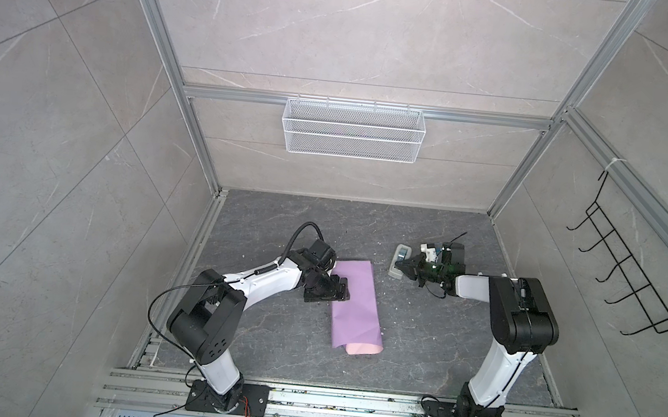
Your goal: Wrap the gift box in paper
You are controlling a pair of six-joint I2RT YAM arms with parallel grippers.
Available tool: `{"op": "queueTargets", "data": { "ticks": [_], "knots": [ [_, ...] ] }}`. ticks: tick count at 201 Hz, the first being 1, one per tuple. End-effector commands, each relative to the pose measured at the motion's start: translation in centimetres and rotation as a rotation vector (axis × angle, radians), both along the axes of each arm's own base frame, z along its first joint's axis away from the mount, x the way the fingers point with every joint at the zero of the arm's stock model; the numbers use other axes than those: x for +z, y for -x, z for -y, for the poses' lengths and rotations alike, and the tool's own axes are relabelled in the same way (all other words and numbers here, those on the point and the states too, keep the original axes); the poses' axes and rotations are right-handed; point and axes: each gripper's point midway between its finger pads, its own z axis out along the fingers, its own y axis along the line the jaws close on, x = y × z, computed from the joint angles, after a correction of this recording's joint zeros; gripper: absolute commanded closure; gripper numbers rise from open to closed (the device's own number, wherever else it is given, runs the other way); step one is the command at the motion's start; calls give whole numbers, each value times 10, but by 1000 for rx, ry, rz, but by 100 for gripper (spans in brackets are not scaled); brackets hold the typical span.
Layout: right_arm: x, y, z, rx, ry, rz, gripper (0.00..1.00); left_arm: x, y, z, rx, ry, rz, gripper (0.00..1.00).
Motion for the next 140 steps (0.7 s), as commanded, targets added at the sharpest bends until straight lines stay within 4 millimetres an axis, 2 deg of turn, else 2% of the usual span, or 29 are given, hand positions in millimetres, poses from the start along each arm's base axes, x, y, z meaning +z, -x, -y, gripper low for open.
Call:
{"op": "queueTargets", "data": {
  "ticks": [1, 97, 140],
  "knots": [
    [18, 17, -13, 65, -57, 6, 100, -32, 15, -32, 13, -163, -60, 11],
    [10, 41, -15, 79, -44, -23, 100, -33, 13, -30, 12, -160, -60, 11],
    [0, 53, -20, 89, -31, -47, 100, -33, 13, -30, 11, -161, -57, 11]
  ]
}}
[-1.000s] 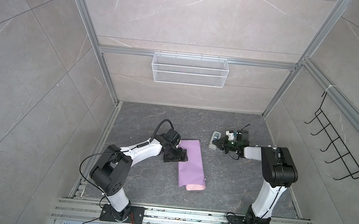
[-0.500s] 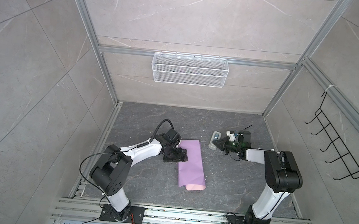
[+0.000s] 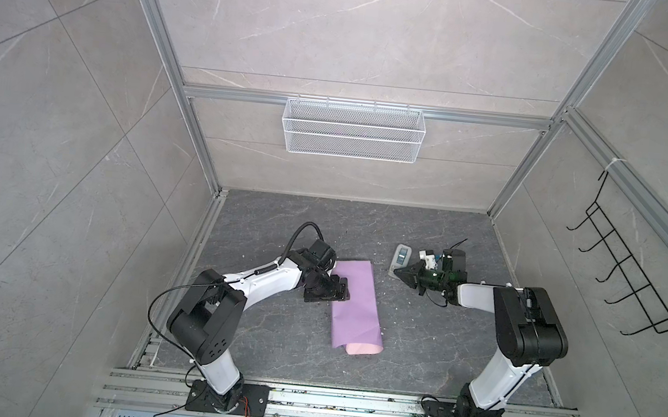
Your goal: Wrap the gift box in paper
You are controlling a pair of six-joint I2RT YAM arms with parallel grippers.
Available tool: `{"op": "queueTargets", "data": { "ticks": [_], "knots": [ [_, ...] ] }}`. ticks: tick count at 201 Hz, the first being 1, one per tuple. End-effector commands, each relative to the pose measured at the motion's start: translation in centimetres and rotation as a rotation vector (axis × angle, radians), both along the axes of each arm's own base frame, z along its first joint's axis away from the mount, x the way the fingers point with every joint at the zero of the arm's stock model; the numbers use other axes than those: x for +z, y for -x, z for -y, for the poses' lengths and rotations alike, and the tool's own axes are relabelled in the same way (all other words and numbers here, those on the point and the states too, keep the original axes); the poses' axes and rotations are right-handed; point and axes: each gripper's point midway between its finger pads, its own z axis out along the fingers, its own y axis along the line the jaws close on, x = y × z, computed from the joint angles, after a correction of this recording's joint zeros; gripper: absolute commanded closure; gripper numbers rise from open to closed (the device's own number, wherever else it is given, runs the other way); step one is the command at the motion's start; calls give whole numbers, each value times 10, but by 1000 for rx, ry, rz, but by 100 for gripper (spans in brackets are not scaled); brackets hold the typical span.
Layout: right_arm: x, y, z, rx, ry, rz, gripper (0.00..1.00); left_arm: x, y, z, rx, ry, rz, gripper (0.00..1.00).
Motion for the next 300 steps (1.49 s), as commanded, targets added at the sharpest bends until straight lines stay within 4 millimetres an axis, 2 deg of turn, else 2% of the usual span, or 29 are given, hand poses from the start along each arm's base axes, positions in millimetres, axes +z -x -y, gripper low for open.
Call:
{"op": "queueTargets", "data": {
  "ticks": [1, 77, 196, 260, 300],
  "knots": [
    [0, 18, -11, 51, -18, -19, 100, -33, 13, -30, 11, -161, -57, 11],
    [-27, 26, -4, 30, 59, -85, 100, -32, 12, -30, 12, -159, -59, 11],
    [-67, 21, 11, -1, 179, -175, 100, -33, 14, -31, 10, -159, -61, 11],
    [-77, 27, 28, -15, 248, -218, 100, -34, 14, -30, 9, -158, -60, 11],
    [-73, 28, 29, 0, 243, -212, 100, -35, 14, -31, 9, -160, -63, 11]
  ]
}}
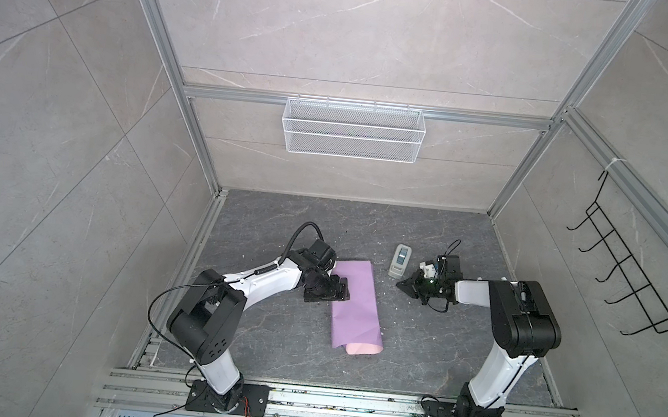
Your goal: Wrap the gift box in paper
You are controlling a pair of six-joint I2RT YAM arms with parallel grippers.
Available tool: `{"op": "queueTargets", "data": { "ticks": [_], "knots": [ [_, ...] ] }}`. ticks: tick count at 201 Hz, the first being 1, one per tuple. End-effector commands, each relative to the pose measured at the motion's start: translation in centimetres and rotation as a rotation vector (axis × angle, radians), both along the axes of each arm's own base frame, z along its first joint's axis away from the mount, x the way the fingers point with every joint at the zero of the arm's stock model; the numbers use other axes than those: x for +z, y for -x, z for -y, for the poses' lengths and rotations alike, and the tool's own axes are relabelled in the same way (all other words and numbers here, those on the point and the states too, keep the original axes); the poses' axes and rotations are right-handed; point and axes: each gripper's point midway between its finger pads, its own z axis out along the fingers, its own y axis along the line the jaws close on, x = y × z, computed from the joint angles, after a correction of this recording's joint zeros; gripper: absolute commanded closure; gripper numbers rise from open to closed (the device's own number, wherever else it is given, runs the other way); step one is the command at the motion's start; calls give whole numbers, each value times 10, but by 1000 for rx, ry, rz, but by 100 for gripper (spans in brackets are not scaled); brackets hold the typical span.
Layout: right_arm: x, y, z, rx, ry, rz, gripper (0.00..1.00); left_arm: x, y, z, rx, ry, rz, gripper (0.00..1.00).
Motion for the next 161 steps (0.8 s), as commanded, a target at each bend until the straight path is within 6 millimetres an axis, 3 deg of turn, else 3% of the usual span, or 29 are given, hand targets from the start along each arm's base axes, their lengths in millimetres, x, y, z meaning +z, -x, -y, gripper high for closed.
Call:
{"op": "queueTargets", "data": {
  "ticks": [1, 23, 83, 133, 161],
  "knots": [
    [-15, 17, 5, 13, 35, -77, 100, -35, 14, -31, 9, -160, -64, 11],
    [4, 18, 5, 30, 14, -16, 100, -36, 15, -31, 8, -161, -66, 11],
    [93, 45, -3, 118, 12, 220, 100, -38, 15, -31, 9, -159, -70, 11],
    [130, 69, -42, 128, -16, 360, 100, -36, 14, -30, 7, -159, -69, 11],
    [140, 76, -72, 121, -7, 417, 100, -36, 15, -30, 7, -162, -71, 11]
  ]
}}
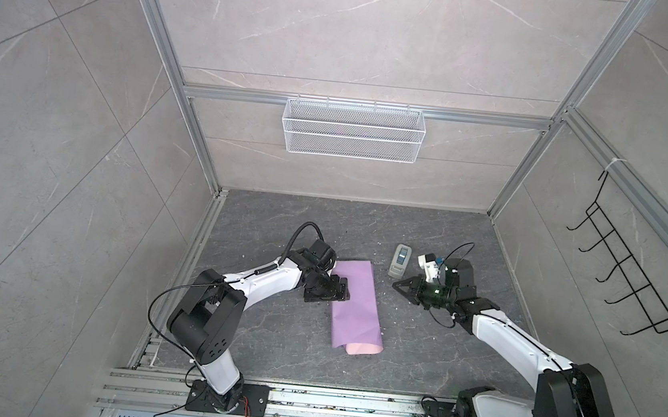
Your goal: Wrap the gift box in paper
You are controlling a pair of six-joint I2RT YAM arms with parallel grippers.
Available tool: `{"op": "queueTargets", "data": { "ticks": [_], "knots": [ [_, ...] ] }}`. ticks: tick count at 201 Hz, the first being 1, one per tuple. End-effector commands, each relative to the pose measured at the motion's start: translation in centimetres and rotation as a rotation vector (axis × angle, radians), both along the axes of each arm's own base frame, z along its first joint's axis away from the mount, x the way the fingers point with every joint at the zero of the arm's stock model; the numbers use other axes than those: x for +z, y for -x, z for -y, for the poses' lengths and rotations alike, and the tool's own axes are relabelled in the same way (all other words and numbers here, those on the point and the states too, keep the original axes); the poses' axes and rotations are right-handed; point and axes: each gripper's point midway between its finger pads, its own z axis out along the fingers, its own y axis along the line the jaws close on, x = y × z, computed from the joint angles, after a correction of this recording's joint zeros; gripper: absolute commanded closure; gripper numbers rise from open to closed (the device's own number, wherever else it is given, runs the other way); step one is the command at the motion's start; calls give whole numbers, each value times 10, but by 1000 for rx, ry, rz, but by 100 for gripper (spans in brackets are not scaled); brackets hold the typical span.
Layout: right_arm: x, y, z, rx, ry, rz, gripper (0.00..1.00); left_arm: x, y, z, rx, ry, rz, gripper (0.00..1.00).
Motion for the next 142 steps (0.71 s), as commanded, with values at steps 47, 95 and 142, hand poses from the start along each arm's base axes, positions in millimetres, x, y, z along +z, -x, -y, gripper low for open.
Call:
{"op": "queueTargets", "data": {
  "ticks": [47, 95, 142],
  "knots": [
    [15, -1, -59, -104, 19, 162, 100, -37, 14, -30, 7, -161, -68, 11],
    [2, -5, -81, -163, 11, 188, 100, -36, 15, -30, 5, -160, -70, 11],
    [-7, -13, -82, -214, 2, 192, 100, -36, 15, -29, 0, -158, -70, 11]
  ]
}}
